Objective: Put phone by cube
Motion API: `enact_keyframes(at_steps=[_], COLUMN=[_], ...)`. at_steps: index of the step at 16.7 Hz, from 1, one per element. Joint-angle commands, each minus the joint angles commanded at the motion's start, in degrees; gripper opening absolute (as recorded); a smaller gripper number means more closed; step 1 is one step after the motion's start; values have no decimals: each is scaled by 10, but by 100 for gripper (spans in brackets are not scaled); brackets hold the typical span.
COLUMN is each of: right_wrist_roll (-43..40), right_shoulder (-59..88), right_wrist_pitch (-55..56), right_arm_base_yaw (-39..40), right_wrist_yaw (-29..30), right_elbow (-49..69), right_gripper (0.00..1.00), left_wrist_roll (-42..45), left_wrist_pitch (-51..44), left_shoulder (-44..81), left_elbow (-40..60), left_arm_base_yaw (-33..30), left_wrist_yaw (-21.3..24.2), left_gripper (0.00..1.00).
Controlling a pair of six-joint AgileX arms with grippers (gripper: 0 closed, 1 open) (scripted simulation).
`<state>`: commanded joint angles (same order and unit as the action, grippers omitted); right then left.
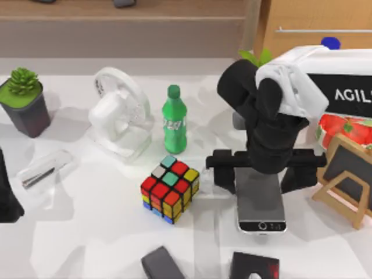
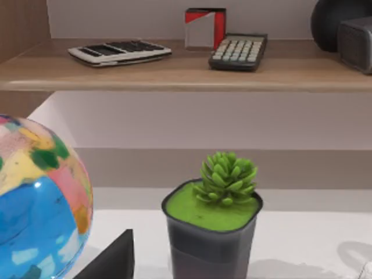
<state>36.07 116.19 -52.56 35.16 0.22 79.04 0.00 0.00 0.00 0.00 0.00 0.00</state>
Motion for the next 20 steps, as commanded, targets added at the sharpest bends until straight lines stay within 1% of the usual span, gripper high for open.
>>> enact_keyframes(at_steps=[1,14,15,20], right_wrist_roll=[0,0,0,0], right_shoulder=[0,0,0,0], right_wrist_pitch=[0,0,0,0], right_arm_base_yaw=[0,0,0,0], right_wrist_yaw=[0,0,0,0], right_elbow=[0,0,0,0], right_gripper=[0,98,100,100], left_wrist_roll=[0,0,0,0], left_wrist_pitch=[0,0,0,0], left_shoulder=[0,0,0,0], left_elbow=[0,0,0,0], left_arm_base_yaw=[0,0,0,0], left_wrist_yaw=[0,0,0,0], left_gripper=[100,100,100,100])
